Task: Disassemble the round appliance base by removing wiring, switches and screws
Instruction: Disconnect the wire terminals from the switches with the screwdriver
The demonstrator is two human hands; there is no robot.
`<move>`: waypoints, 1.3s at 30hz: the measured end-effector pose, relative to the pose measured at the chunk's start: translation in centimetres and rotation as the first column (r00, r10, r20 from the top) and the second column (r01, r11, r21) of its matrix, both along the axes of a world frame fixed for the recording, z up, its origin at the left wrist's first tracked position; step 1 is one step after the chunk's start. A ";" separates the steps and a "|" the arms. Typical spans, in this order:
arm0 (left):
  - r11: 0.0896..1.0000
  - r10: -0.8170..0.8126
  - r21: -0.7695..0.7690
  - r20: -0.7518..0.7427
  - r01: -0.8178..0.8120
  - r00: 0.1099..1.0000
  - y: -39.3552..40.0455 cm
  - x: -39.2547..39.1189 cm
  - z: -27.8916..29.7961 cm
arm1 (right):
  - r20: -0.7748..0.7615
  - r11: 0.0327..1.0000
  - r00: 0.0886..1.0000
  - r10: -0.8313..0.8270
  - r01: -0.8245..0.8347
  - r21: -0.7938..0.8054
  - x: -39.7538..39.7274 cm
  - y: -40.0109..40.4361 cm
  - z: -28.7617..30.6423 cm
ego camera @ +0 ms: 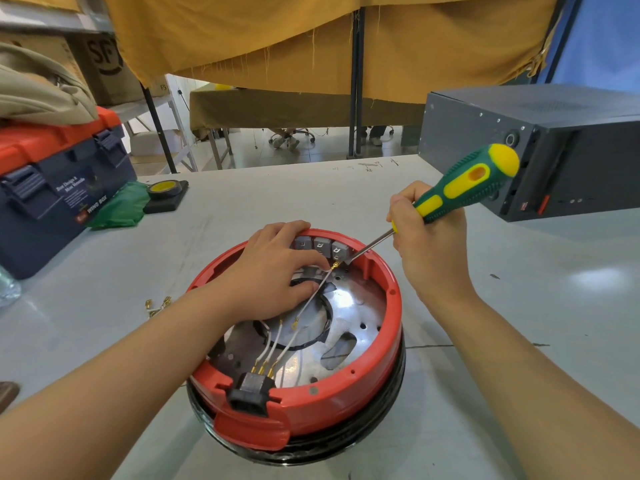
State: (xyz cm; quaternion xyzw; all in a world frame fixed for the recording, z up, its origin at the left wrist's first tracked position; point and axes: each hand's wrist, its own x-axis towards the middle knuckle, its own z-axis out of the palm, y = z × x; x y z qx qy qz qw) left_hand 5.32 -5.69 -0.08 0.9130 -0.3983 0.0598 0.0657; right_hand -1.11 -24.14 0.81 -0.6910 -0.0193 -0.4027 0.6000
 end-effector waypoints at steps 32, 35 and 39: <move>0.999 0.002 0.052 0.021 -0.003 1.000 -0.2 -0.1 0.2 | -0.075 0.985 0.997 0.035 -0.021 0.170 0.6 -0.1 -0.1; 0.998 0.003 0.058 0.027 -0.005 1.000 -0.2 -0.1 0.2 | -0.067 0.981 0.997 0.038 -0.024 0.192 0.6 0.0 -0.1; 0.998 0.003 0.056 0.022 -0.004 1.000 -0.2 -0.1 0.2 | -0.060 0.978 0.997 0.040 -0.026 0.205 0.6 0.0 0.0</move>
